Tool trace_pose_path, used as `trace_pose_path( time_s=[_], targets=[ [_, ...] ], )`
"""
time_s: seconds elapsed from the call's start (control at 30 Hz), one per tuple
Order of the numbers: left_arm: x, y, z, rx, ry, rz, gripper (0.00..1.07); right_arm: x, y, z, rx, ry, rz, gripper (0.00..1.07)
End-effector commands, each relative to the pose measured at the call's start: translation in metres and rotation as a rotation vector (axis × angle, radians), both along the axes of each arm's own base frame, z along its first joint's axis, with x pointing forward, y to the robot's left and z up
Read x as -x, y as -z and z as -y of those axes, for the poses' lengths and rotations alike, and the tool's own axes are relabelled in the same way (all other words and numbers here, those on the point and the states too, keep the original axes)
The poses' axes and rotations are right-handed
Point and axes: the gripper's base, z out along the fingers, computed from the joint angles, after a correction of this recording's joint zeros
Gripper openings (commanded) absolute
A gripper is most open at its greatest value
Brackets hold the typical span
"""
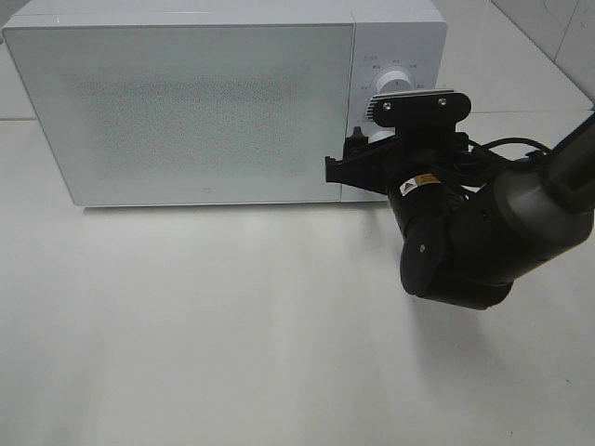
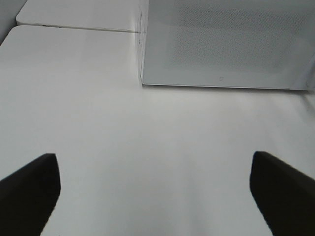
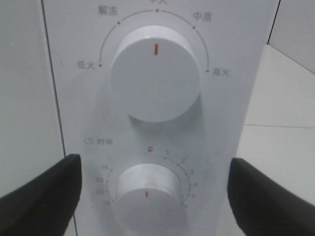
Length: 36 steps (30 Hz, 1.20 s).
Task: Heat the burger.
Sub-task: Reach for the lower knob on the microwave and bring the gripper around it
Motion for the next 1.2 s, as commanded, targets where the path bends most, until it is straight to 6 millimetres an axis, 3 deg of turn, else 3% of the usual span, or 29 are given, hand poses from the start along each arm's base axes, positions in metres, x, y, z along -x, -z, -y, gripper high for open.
trace_pose_path(
  time_s=[0.03,1.0,1.2],
  targets=[
    [0.002,0.000,0.001,0.009,0.001,0.030,1.00,-0.007,-0.001,-0.003,-0.005,-0.014,0.021,0.76],
    [0.002,0.000,0.001,0.009,0.001,0.030,1.00,-0.016,0.015,-0.001,-0.021,-0.011,-0.021,0.76],
    [0.002,0.000,0.001,0.009,0.001,0.030,1.00,-0.016,0.014,-0.001,-0.020,-0.010,-0.010,0.69]
  ],
)
